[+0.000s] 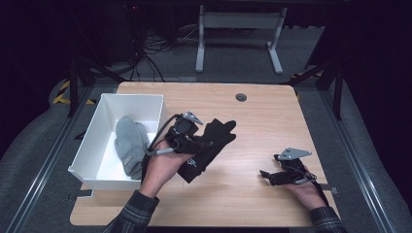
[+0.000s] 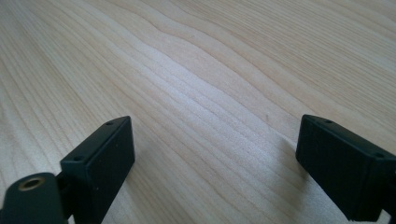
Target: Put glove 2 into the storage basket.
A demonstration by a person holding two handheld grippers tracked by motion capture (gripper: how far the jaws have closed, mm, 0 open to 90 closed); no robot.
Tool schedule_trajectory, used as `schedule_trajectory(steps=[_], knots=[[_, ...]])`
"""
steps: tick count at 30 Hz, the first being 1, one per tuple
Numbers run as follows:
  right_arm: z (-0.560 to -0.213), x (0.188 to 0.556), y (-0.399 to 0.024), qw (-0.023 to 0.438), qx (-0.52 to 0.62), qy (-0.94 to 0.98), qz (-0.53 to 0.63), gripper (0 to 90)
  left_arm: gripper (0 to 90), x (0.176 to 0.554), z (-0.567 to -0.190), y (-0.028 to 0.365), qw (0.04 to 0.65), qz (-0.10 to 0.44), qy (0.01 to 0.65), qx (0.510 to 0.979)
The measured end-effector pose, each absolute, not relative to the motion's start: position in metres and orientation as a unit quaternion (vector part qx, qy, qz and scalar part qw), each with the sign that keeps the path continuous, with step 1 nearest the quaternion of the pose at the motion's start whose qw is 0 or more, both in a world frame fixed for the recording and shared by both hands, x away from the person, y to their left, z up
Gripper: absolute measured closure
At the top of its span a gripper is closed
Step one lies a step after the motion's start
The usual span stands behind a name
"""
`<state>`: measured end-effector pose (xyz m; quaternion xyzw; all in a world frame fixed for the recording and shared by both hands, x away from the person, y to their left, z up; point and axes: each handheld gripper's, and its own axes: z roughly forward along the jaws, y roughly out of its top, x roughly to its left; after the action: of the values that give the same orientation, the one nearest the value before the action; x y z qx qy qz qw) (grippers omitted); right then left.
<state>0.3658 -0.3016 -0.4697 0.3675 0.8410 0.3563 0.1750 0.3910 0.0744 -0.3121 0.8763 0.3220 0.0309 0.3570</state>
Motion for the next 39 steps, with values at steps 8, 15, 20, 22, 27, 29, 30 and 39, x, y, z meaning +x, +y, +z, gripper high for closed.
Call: schedule_trajectory(steps=[8,15,20,22,27,29,30,39], knots=[[-0.47,0.366,-0.302,0.175,0.368,0.841,0.356,12.0,66.4,0.403,-0.278,0.124,0.372,0.064,0.368,0.85],[-0.47,0.366,-0.302,0.175,0.368,0.841,0.356,11.9,66.5,0.409,-0.268,0.173,0.374,0.097,0.42,0.821],[-0.47,0.366,-0.303,0.172,0.367,0.841,0.358,12.3,66.4,0.408,-0.273,0.202,0.363,0.109,0.456,0.805],[-0.47,0.366,-0.304,0.17,0.362,0.843,0.359,12.3,66.4,0.408,-0.278,0.215,0.358,0.114,0.47,0.799],[-0.47,0.366,-0.304,0.169,0.359,0.845,0.359,12.2,66.4,0.409,-0.295,0.243,0.342,0.119,0.519,0.774],[-0.47,0.367,-0.304,0.168,0.358,0.845,0.359,12.2,66.4,0.412,-0.305,0.254,0.333,0.117,0.536,0.767],[-0.47,0.367,-0.304,0.168,0.358,0.845,0.359,12.1,66.4,0.413,-0.309,0.256,0.332,0.115,0.543,0.763],[-0.47,0.367,-0.304,0.168,0.357,0.846,0.359,11.9,65.9,0.435,-0.352,0.269,0.31,0.083,0.573,0.754]])
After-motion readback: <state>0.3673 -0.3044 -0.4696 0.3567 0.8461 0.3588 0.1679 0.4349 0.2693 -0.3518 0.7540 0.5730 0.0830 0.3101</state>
